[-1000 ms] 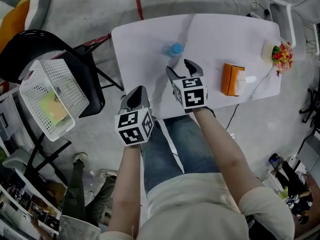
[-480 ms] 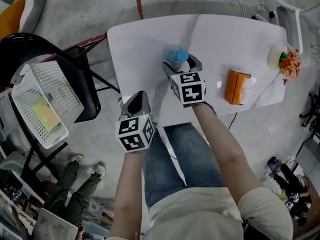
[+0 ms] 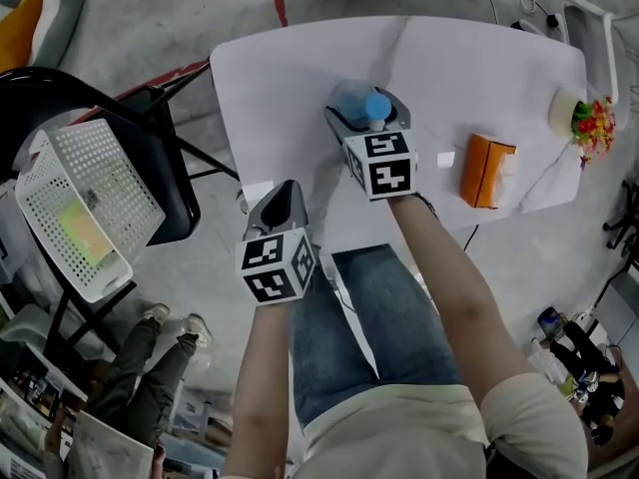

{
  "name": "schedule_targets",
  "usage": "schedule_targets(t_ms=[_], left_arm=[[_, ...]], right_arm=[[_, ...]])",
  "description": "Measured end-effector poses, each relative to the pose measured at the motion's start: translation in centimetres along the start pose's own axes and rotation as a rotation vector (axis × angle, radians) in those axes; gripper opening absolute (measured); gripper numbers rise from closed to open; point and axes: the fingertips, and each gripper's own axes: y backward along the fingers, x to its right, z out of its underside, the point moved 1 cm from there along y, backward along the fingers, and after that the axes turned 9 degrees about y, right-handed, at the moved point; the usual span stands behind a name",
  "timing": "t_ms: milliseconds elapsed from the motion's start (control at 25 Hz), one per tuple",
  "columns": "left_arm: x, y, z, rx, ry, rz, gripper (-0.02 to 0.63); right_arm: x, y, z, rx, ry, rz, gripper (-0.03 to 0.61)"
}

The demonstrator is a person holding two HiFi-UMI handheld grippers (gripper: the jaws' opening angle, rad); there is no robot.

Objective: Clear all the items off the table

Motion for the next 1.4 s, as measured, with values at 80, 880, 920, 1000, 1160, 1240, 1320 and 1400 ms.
schedule_targets(t_ms=[80, 880, 920, 1000, 1160, 1240, 1320, 1400], left_arm=[[-0.2, -0.2, 0.3, -0.007, 0.0, -0.001, 0.009], [-0.1, -0.4, 1.0, -0.016, 0.012, -0.003, 0.009], [-0.1, -0.4, 0.9, -0.014, 0.01, -0.002, 0.009], [0.0, -0.2, 0.7, -0.009, 0.008, -0.002, 0.009], [0.2, 0.1, 0.3, 0.002, 0.003, -0.003, 0.009], [0.3, 0.4, 0.1, 0.013, 0.001, -0.001, 0.009], [0.3, 0.7, -0.2, 0.024, 0.001, 0.0, 0.009], [0.3, 0.9, -0.4, 0.035, 0.002, 0.0, 0.009]], right_arm=[[-0.1, -0.3, -0.2, 0.012, 0.002, -0.003, 0.38], [0.3, 0.0, -0.7, 0.033, 0.071, 0.018, 0.333], [0.3, 0.2, -0.7, 0.033, 0.068, 0.019, 0.333], [0.3, 0.5, -0.8, 0.036, 0.065, 0.02, 0.333], [0.1, 1.5, -1.3, 0.046, 0.073, 0.014, 0.333], [-0.1, 2.0, -1.6, 0.053, 0.079, 0.011, 0.333], [-0.3, 2.5, -1.8, 0.059, 0.084, 0.008, 0.333], [-0.5, 3.0, -2.0, 0.066, 0.09, 0.006, 0.333]])
